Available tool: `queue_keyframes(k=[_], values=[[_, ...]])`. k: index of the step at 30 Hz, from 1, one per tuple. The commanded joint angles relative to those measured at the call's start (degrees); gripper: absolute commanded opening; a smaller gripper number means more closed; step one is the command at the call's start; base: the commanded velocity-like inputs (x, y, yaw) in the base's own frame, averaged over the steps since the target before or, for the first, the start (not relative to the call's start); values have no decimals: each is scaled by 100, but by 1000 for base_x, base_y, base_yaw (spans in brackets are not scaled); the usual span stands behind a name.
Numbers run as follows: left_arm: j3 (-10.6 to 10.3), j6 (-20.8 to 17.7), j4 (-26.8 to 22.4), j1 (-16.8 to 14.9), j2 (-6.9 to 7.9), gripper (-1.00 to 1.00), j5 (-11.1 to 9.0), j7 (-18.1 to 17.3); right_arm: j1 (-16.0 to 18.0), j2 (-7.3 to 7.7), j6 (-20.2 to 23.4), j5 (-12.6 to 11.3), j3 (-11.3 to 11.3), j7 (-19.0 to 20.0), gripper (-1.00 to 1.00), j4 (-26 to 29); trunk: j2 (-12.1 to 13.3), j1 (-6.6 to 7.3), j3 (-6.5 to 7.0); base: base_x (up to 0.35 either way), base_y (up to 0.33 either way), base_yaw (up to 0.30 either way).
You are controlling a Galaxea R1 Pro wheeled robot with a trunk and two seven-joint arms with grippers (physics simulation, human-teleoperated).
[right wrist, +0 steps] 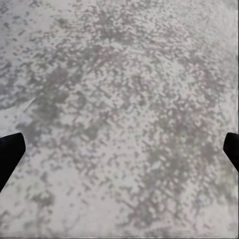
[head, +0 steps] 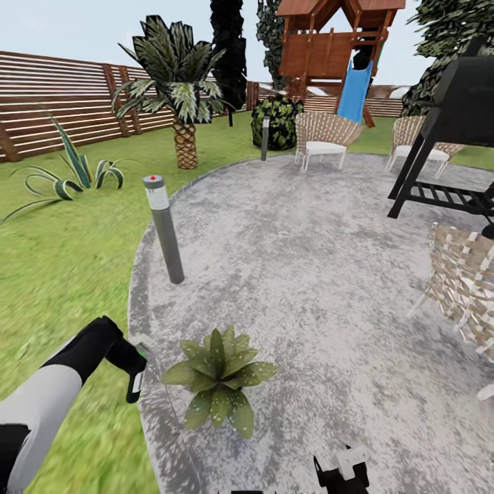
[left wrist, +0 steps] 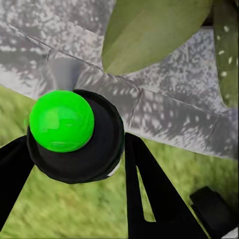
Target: Pick up the pesticide atomizer in the garden and spray insectifuge to fully cover both potted plants in the garden.
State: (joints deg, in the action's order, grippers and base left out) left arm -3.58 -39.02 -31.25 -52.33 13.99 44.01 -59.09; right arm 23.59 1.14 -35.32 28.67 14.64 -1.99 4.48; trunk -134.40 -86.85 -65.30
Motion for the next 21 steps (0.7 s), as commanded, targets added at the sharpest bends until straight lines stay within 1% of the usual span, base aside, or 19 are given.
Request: queue_keyframes(k=[1, 3, 6, 9, 12, 13, 14, 15, 18, 20, 21], values=[[-75, -62, -13, -21, 2, -100, 26, -194, 5, -3, -18, 60, 35, -21, 100, -8, -2, 1, -5, 0, 0, -276], [-163, -82, -12, -16, 5, -100, 42, -353, 5, -7, -18, 60, 32, -21, 100, -8, -2, 1, -5, 0, 0, -265], [-287, -87, -15, 15, 7, -100, 54, -398, 5, -7, -18, 60, 31, -21, 100, -8, -2, 1, -5, 0, 0, -177], [-526, -88, -5, 52, 14, -100, 140, -409, 5, -3, -18, 60, 30, -21, 100, -8, -2, 1, -5, 0, 0, -33], [-611, -89, 36, 64, 16, -100, 157, -417, 5, -2, -18, 60, 30, -21, 100, -8, -2, 1, -5, 0, 0, -3], [-678, -89, 48, 64, 16, -100, 154, -422, 5, -2, -18, 60, 30, -21, 100, -8, -2, 1, -5, 0, 0, 0], [-751, -89, 55, 64, 16, -100, 154, -426, 5, -2, -18, 60, 32, -21, 100, -8, -2, 1, -5, 0, 0, 0], [-892, -89, 61, 65, 16, -100, 149, -465, 5, -2, -18, 60, 31, -21, 100, -8, -2, 1, -5, 0, 0, 0], [-1325, -95, 66, 65, 16, -100, 150, -874, 5, 0, -18, 60, 30, -21, 100, -8, -2, 1, -5, 0, 86, 0], [-1439, -101, 60, 58, 19, -100, 157, -992, 5, -1, -18, 60, 32, -21, 100, -8, -2, 1, -5, 0, 217, 0], [-1458, -103, 57, 57, 22, -100, 159, -1012, 5, 0, -20, 60, 31, -21, 100, -8, -2, 1, -5, 0, 236, 0]])
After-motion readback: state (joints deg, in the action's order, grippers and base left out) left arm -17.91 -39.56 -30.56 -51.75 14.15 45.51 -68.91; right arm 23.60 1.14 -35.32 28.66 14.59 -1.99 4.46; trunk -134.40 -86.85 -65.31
